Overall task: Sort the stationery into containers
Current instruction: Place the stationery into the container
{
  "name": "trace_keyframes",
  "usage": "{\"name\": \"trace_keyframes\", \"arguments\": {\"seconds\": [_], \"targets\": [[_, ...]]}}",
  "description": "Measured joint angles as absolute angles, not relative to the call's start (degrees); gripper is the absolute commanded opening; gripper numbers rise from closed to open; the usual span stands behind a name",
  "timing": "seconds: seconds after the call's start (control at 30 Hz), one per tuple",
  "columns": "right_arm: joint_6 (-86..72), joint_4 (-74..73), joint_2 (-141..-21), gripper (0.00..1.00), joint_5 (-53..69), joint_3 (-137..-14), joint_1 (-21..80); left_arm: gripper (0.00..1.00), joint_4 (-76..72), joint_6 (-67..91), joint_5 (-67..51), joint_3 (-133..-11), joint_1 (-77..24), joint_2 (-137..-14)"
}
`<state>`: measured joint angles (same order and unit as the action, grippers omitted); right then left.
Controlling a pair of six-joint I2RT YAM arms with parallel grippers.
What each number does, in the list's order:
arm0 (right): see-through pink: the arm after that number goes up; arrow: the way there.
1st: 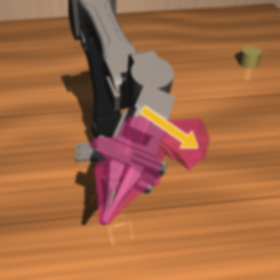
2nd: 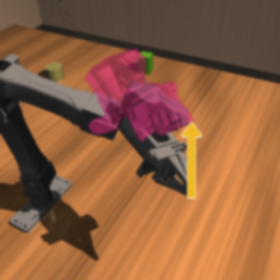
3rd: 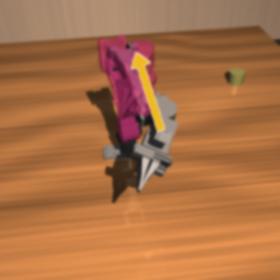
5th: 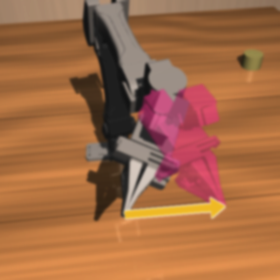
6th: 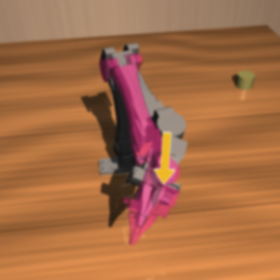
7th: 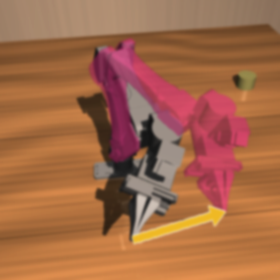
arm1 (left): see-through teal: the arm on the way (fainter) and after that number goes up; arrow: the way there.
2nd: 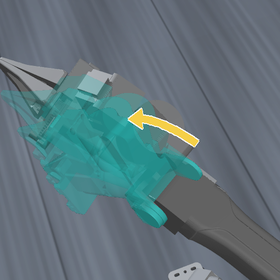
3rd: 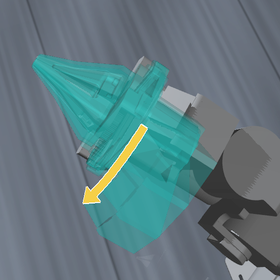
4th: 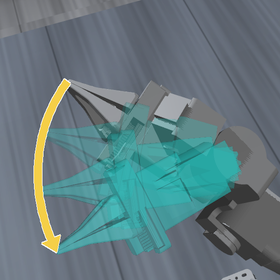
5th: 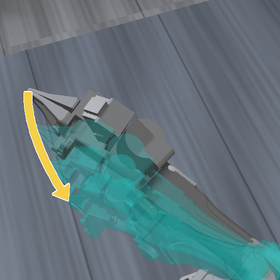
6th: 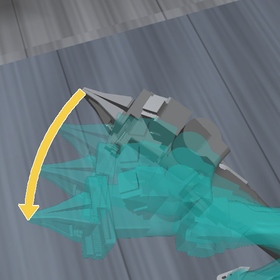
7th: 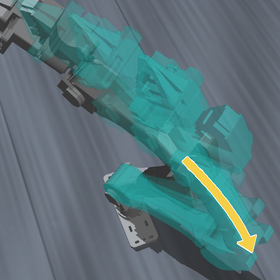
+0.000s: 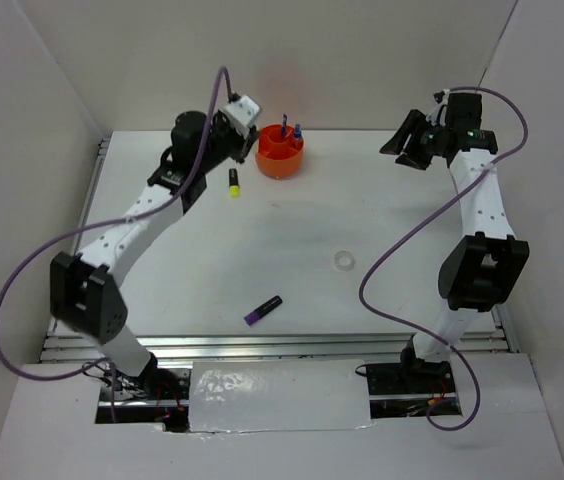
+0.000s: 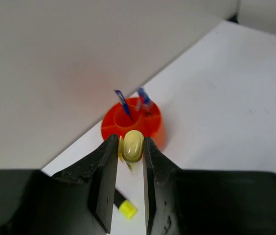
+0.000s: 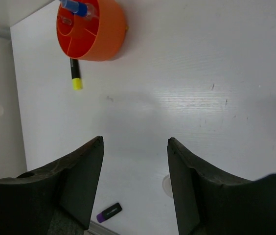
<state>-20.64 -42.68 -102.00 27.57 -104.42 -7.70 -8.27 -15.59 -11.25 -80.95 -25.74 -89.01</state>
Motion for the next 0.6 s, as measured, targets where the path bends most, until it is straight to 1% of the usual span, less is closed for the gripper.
{"name": "trace_keyframes", "arguments": {"seconds": [0.13,0.27,0.43,0.6], "targets": [[-19.5,-42.9,-100.1,0.61,26.7,-100.9,-7.9,0.0,-12.6,-4.4,-14.9,-94.1,-17.9,-103.0],[-18.5,-42.8,-99.2,0.61,25.6,-98.8,-7.9,0.0,-21.8,6.1,-17.9,-103.5,-12.9,-115.5],[-17.0,-42.8,-98.7,0.6,24.4,-97.4,-8.0,0.0,-31.1,16.5,-20.0,-112.8,-9.8,-128.8],[-16.1,-42.9,-98.6,0.59,23.7,-96.4,-8.7,0.0,-36.1,20.5,-20.4,-117.0,-10.0,-135.7]]}}
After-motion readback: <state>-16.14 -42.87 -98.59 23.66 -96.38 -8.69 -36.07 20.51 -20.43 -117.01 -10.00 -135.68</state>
